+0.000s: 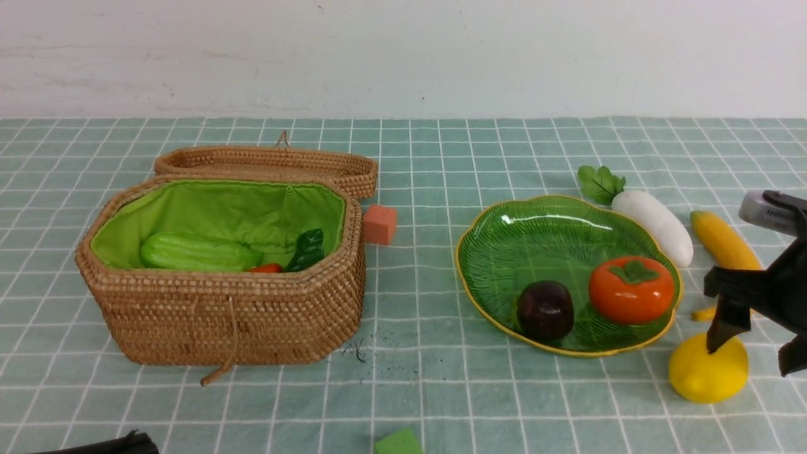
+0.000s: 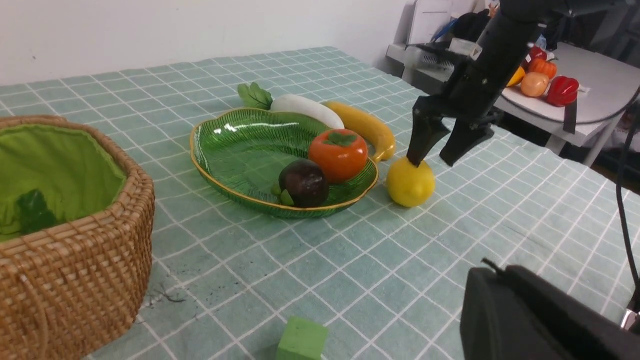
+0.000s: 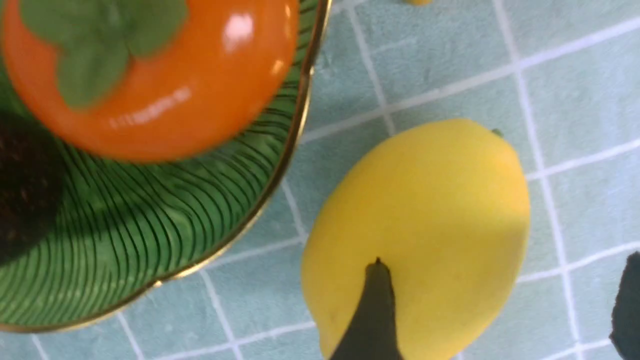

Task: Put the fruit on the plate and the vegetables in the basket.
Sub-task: Use the right arm to grab a lemon and put it into the right plate

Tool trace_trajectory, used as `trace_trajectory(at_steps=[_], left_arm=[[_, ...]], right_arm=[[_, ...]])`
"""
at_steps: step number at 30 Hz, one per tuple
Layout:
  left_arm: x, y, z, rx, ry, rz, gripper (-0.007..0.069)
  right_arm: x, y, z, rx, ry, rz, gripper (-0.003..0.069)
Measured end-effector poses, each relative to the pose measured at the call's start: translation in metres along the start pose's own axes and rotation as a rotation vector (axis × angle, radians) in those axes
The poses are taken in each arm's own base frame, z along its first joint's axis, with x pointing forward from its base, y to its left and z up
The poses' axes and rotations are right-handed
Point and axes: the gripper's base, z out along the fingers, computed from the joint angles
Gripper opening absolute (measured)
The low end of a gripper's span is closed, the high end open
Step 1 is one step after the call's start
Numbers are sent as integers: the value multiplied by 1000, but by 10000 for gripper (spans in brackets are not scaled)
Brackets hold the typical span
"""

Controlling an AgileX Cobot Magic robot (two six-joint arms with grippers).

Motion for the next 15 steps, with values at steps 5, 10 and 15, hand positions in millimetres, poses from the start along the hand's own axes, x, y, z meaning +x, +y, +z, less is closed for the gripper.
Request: trace_trajectory(at_steps=[5, 10, 15], left_arm=[[0, 0, 0, -2, 1, 5, 7], [0, 0, 0, -3, 1, 8, 7], [0, 0, 0, -5, 0, 14, 7]], right_arm=[[-2, 4, -2, -43, -2, 85, 576], [-9, 7, 3, -72, -48, 163, 605], [-11, 7, 24, -76, 6, 199, 627]])
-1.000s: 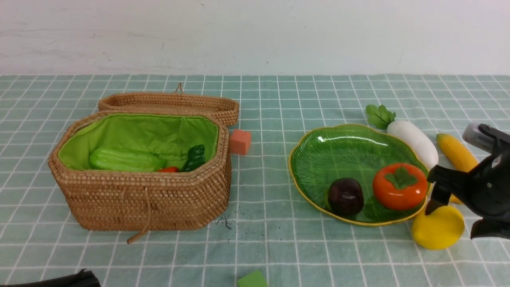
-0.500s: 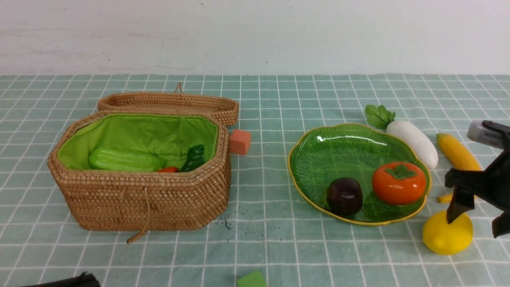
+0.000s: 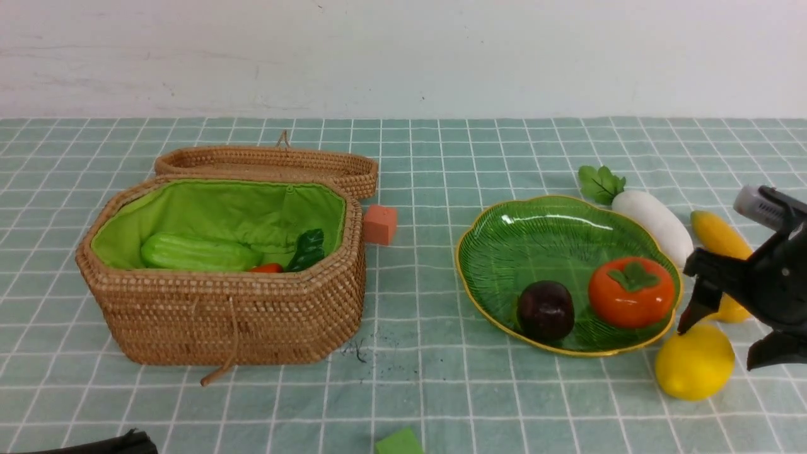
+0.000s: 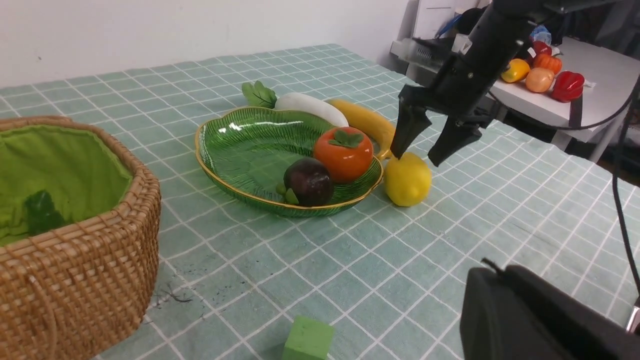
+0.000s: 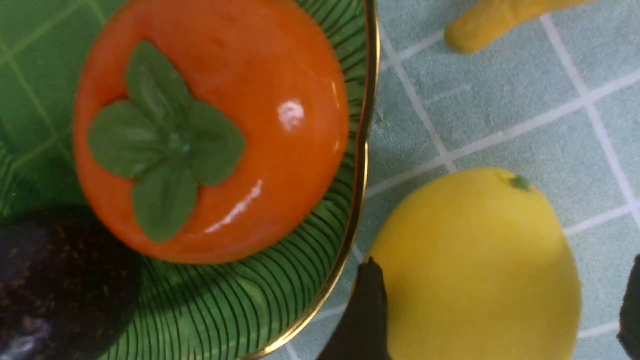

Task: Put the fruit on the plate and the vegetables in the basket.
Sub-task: Use the right arm to grab a lemon and put it into the right plate

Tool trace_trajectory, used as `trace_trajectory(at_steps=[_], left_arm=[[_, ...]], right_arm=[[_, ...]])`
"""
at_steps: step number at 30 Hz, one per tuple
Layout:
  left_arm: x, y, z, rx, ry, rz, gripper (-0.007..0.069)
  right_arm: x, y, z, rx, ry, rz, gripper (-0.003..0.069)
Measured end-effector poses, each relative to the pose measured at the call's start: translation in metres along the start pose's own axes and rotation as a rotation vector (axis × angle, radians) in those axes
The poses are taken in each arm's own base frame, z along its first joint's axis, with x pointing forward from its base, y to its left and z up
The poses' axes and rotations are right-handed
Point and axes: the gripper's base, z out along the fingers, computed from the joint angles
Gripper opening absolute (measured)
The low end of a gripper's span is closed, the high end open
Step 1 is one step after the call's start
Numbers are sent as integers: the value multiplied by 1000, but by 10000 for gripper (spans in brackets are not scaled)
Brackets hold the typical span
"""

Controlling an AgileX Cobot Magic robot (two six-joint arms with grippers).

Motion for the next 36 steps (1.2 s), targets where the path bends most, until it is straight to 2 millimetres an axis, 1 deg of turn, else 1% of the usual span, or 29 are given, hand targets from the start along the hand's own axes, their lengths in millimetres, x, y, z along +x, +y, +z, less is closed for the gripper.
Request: trace_trajectory(at_steps=[3, 8, 11, 15, 17, 23, 26, 29, 32, 33, 34, 35, 36], left_arm=[[0, 0, 0, 0, 0, 1, 7], [0, 0, 0, -1, 0, 2, 7], [0, 0, 0, -1, 0, 2, 9], [0, 0, 0, -1, -1, 2, 11], [0, 0, 0, -1, -1, 2, 11], [-1, 0, 0, 1, -10, 2, 15], [-3, 0, 0, 4, -35, 2, 15], [-5, -1, 0, 7, -60, 3, 17], [-8, -1, 0, 10, -86, 3, 18], [-8, -1, 0, 11, -93, 3, 18], [-9, -1, 0, 11, -94, 3, 18], [-10, -1, -1, 12, -106, 3, 18], [-10, -1, -1, 12, -106, 3, 18]], right_arm=[[0, -1, 7, 9, 21, 5, 627], [0, -2, 8, 12, 31, -25, 614], [1, -2, 9, 14, 38, -55, 575], [0, -2, 12, 17, 49, -67, 549], [-1, -2, 14, 20, 56, -68, 549], [-2, -1, 15, 14, 63, -158, 549], [-1, 0, 9, 4, 53, -210, 549], [3, 1, -5, -7, 37, -227, 549], [4, 13, -44, -62, -42, -247, 549], [5, 19, -55, -92, -70, -263, 548], [5, 21, -59, -107, -82, -266, 548], [6, 41, -78, -184, -155, -337, 548], [6, 47, -81, -205, -174, -355, 548]])
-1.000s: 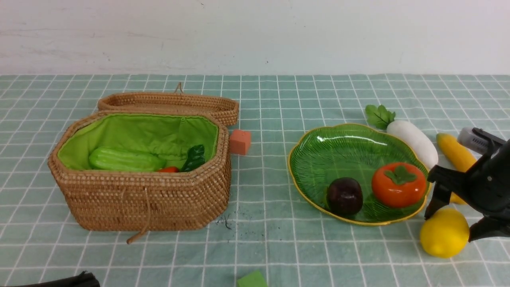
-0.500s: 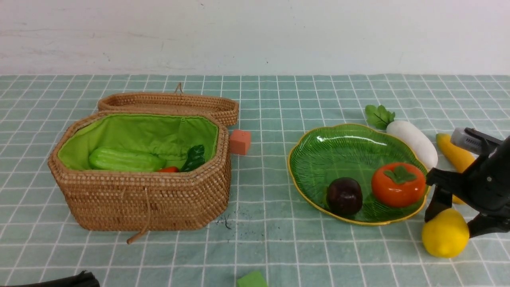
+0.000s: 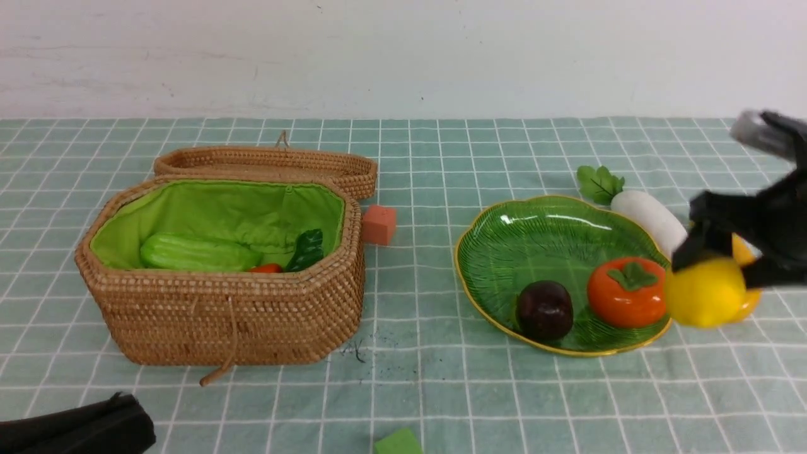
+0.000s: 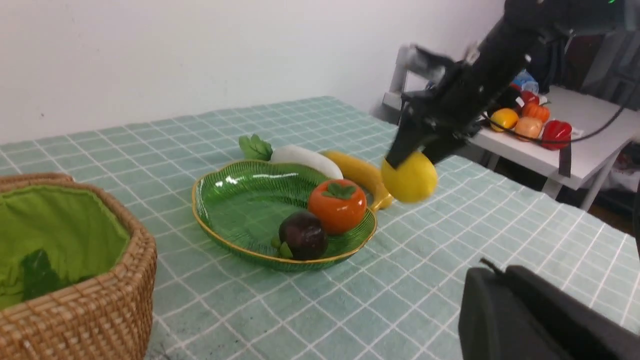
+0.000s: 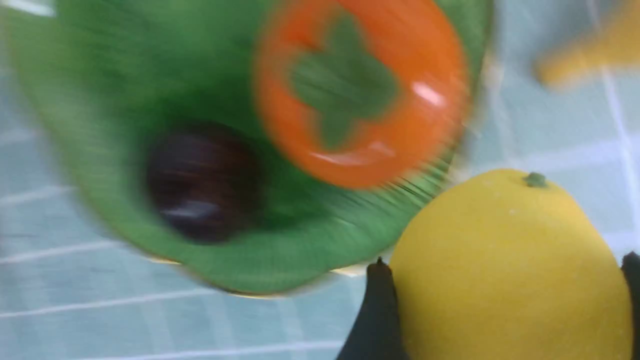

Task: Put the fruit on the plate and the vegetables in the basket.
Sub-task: Use the right arm to grab a lemon and put it into the right plate

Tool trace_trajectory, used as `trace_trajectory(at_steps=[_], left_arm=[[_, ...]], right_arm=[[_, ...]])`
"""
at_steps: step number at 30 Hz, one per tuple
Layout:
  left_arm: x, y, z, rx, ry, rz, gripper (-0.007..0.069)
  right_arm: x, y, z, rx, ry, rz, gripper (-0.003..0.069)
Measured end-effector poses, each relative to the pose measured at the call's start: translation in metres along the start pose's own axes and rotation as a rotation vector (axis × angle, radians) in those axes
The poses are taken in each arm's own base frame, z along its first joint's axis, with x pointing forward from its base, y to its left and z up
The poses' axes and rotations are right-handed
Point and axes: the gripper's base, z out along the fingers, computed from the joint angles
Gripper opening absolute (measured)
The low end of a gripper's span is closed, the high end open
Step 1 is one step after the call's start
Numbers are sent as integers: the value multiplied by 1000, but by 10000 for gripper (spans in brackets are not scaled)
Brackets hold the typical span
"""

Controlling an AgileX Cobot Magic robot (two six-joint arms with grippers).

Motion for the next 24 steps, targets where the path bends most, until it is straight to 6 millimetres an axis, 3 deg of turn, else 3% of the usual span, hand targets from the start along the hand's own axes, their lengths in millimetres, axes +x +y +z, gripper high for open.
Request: trace_trajectory(at_steps=[1, 2, 3, 5, 6, 7, 8, 10, 14, 19, 24], left_arm=[[-1, 0, 0, 2, -13, 0, 18], [-1, 0, 0, 2, -14, 0, 18], [-3, 0, 0, 4, -31, 0, 18], [-6, -1, 1, 8, -65, 0, 18], [-6, -1, 1, 7, -64, 0, 18], [-9, -1, 3, 10, -97, 0, 18], [-9, -1, 4, 10, -98, -1, 18], [-12, -1, 8, 12, -121, -5, 18], [-10, -1, 14, 7, -102, -6, 18], [-8, 0, 19, 1, -71, -7, 19], [-7, 0, 19, 0, -69, -6, 18]], right_arm=[[-8, 18, -2, -58, -74, -48, 548], [-9, 23, -2, -70, -86, -72, 548], [-18, 43, 5, -119, -163, -139, 548], [-27, 57, 27, -135, -228, -207, 548], [-28, 59, 29, -136, -233, -223, 548], [-32, 61, 51, -120, -249, -267, 548], [-33, 61, 57, -117, -243, -269, 548], [-35, 57, 88, -90, -224, -315, 548], [-31, 51, 113, -73, -174, -325, 556], [-31, 53, 109, -85, -158, -332, 673], [-37, 56, 71, -105, -205, -312, 654]])
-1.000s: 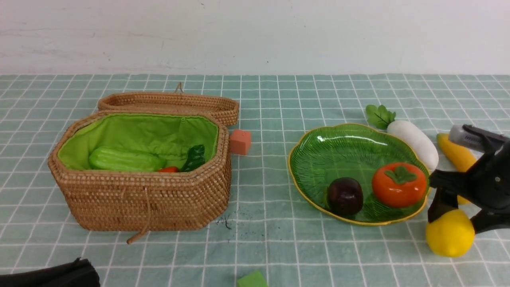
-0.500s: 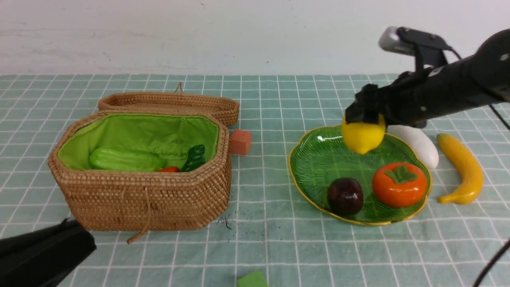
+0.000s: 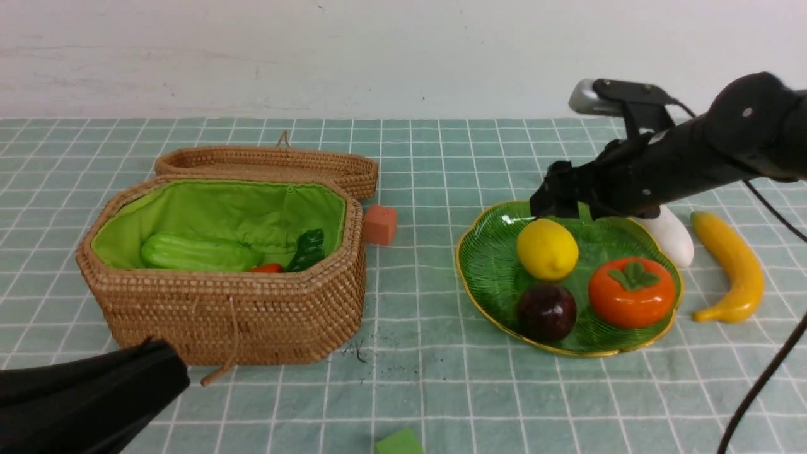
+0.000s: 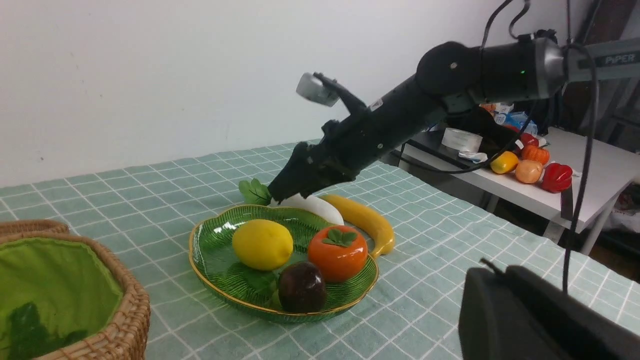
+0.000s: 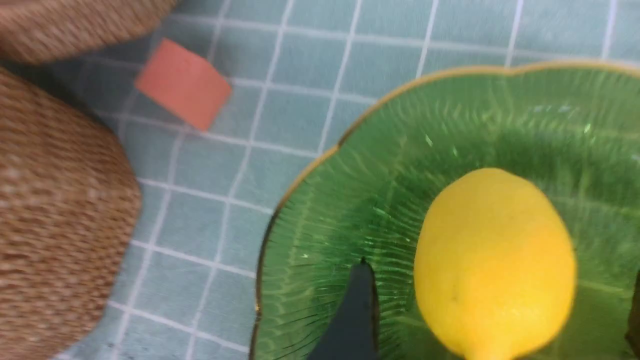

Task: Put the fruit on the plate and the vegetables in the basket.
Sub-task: Use the right arm to grab a lemon and put it into the right plate, then use the right arm to grab a banana and put it into the right plate

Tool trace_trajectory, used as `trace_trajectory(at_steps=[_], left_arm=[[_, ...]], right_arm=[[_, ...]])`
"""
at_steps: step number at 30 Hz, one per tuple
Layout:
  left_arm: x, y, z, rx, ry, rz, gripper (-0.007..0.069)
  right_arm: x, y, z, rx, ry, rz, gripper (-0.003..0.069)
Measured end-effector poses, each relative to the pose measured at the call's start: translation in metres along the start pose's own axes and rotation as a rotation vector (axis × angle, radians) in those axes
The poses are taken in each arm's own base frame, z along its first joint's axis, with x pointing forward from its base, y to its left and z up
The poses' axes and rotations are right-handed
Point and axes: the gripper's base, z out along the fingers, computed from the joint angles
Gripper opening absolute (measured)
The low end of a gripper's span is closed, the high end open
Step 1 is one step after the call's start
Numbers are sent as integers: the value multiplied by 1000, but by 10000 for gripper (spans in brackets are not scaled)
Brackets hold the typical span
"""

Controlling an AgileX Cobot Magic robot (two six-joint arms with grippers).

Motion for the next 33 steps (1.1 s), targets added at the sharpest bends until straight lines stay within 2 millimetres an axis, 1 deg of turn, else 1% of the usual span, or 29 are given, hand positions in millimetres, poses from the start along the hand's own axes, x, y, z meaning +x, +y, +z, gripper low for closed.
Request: trace_trajectory(at_steps=[2, 3, 4, 5, 6, 7, 8, 9, 10, 11, 13, 14, 18, 22, 24, 26, 28, 30, 31, 32, 33], left_arm=[[0, 0, 0, 0, 0, 2, 18], [0, 0, 0, 0, 0, 2, 18], [0, 0, 0, 0, 0, 2, 18], [0, 0, 0, 0, 0, 2, 20], [0, 0, 0, 0, 1, 3, 20], [0, 0, 0, 0, 1, 4, 20], [0, 0, 0, 0, 1, 4, 20], [0, 0, 0, -1, 3, 5, 21], [0, 0, 0, -1, 4, 5, 21], [0, 0, 0, -1, 4, 5, 21], [0, 0, 0, -1, 4, 5, 21], [0, 0, 0, -1, 4, 5, 21], [1, 0, 0, -1, 6, 5, 24], [1, 0, 0, -1, 7, 5, 27], [1, 0, 0, -1, 7, 5, 29], [1, 0, 0, -1, 7, 5, 29], [1, 0, 0, -1, 8, 5, 31], [1, 0, 0, -1, 8, 5, 34], [1, 0, 0, -1, 8, 5, 35], [1, 0, 0, -2, 11, 5, 36], [1, 0, 0, -2, 13, 5, 36]], right_arm=[[-7, -10, -21, 16, -16, 58, 613], [-7, -12, -24, 20, -17, 74, 601], [-9, -19, -34, 35, -14, 109, 575], [-10, -41, -48, 91, -2, 184, 516], [-8, -54, -52, 126, 21, 222, 487], [-4, -73, -55, 177, 50, 267, 454], [-2, -84, -56, 202, 61, 291, 442], [6, -109, -54, 270, 104, 359, 412], [15, -130, -47, 319, 145, 398, 398], [17, -135, -47, 329, 149, 408, 397], [30, -159, -33, 373, 197, 451, 398], [34, -167, -27, 389, 207, 463, 405], [45, -184, -4, 413, 207, 467, 449], [48, -188, 7, 415, 200, 445, 470], [49, -189, 10, 413, 200, 409, 466], [50, -190, 12, 413, 200, 396, 456], [52, -192, 16, 414, 204, 380, 421], [55, -194, 21, 415, 216, 378, 366], [55, -194, 21, 414, 217, 378, 360], [55, -195, 23, 415, 217, 372, 323], [55, -195, 23, 416, 218, 367, 322]])
